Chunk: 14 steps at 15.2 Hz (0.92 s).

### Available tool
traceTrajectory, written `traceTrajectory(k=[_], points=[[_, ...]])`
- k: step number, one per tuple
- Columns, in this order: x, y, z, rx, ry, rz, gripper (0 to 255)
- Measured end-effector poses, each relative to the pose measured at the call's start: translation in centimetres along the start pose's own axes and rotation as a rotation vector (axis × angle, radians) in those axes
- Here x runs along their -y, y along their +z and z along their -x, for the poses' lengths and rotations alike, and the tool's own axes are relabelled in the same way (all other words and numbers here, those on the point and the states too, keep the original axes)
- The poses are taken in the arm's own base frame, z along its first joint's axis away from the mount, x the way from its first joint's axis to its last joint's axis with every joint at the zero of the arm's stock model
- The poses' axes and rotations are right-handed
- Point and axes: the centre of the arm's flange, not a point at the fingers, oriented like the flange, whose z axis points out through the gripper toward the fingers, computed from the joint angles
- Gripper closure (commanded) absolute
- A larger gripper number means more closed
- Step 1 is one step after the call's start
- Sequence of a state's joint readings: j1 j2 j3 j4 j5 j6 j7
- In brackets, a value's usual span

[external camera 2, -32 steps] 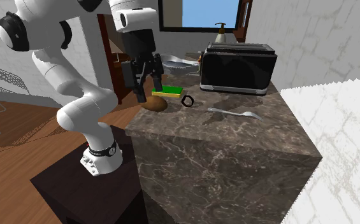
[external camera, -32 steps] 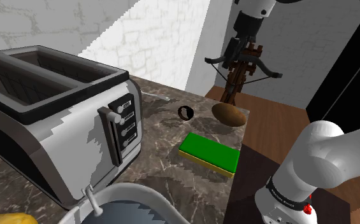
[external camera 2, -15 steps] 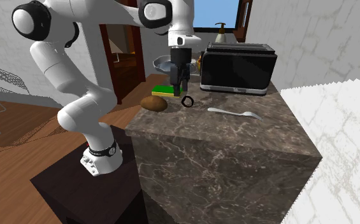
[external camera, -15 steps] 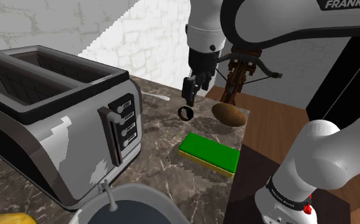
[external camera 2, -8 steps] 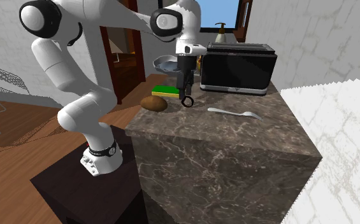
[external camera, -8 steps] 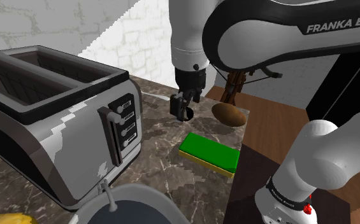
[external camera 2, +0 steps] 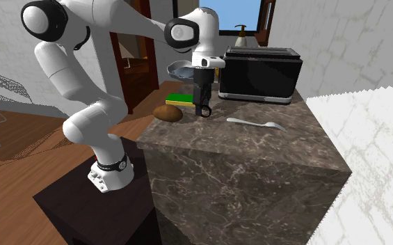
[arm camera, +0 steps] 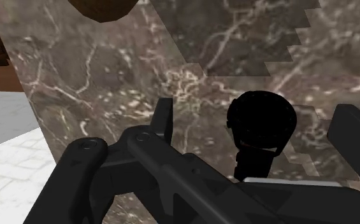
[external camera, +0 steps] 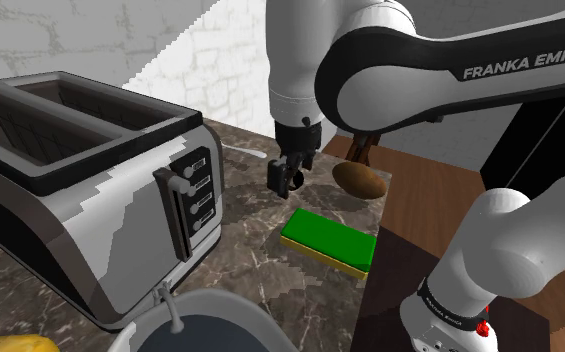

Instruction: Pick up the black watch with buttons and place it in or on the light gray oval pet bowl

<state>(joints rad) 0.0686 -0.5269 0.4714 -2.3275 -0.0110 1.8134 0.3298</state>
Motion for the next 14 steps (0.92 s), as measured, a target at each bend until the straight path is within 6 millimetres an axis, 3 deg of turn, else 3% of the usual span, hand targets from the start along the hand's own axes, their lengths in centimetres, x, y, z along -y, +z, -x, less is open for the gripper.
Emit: traceTrajectory(k=[2,3,14], points=[[0.00,0.01,0.00,0.000,0.000,0.000,0],[0.00,0.01,0.00,0.000,0.000,0.000,255],[-0.07,-0.24,-0.01,0.000,0.000,0.000,255]])
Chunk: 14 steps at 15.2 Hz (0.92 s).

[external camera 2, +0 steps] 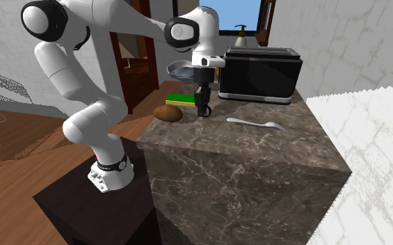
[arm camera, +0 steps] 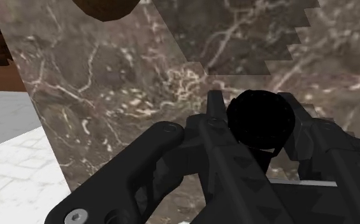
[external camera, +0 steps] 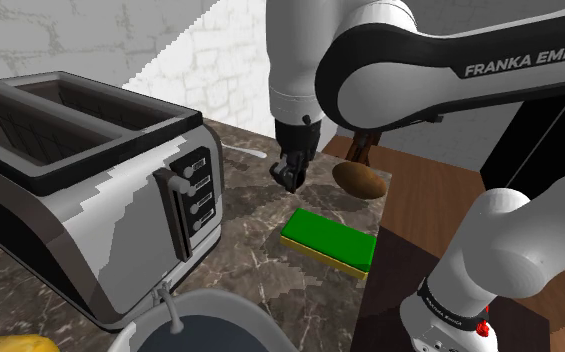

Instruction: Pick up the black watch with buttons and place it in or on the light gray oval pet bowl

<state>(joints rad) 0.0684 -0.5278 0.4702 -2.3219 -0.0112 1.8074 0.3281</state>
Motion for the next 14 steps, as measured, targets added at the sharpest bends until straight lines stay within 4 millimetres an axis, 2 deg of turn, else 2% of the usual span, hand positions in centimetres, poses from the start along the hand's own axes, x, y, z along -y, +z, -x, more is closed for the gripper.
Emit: traceTrajectory(k=[14], points=[[-1.7,-6.9,-0.4,0.000,0.000,0.000,255]])
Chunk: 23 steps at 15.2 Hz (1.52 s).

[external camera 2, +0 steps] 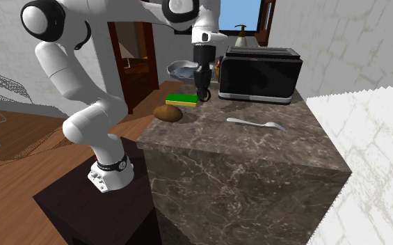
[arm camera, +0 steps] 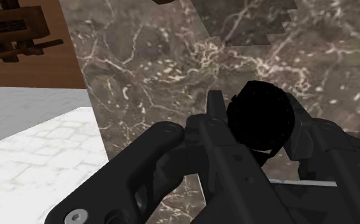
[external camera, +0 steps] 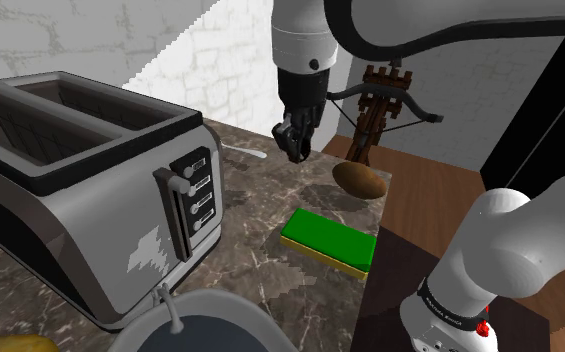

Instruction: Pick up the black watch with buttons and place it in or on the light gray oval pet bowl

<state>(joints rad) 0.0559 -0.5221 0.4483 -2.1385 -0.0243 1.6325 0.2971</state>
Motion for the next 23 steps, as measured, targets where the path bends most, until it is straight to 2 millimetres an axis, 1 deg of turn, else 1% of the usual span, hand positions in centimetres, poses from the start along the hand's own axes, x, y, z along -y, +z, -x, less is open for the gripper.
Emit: traceTrajectory(k=[6,18,20,23], points=[[-0.5,-3.0,-0.1,0.000,0.000,0.000,255],[-2.2,-9.0,-0.3,0.000,0.000,0.000,255],[-0.9,-9.6,0.3,0.000,-0.001,0.000,255],[2.1,-10.7,1.6,0.000,-0.001,0.000,255]])
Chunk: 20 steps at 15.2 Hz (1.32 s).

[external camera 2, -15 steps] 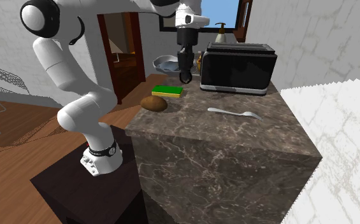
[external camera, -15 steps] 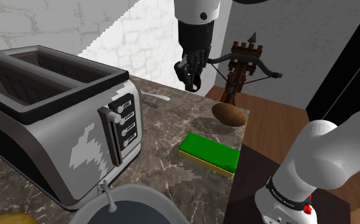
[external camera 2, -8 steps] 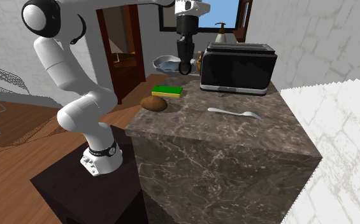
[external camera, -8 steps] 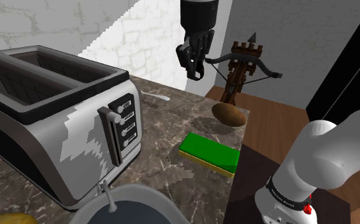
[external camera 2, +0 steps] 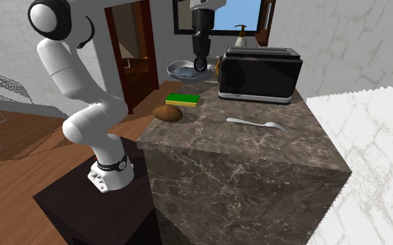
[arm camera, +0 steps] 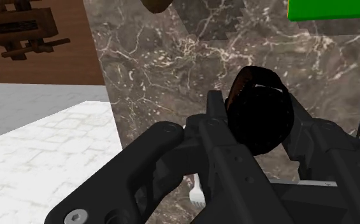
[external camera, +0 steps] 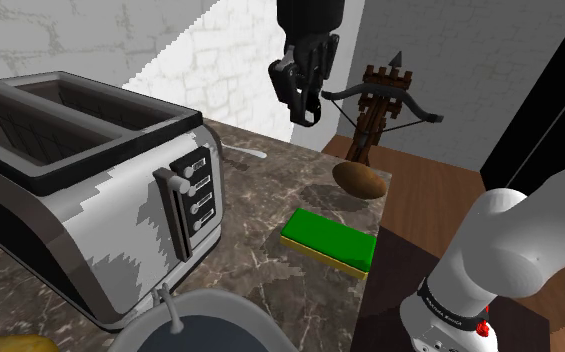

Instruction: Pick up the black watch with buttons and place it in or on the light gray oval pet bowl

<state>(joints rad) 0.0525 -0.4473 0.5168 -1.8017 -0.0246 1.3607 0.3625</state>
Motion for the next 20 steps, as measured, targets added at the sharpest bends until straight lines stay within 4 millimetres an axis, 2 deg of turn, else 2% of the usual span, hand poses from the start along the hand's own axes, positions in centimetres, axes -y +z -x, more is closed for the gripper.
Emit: traceTrajectory(k=[20], points=[[23.7,-5.9,11.5,0.002,-0.014,0.001,255]])
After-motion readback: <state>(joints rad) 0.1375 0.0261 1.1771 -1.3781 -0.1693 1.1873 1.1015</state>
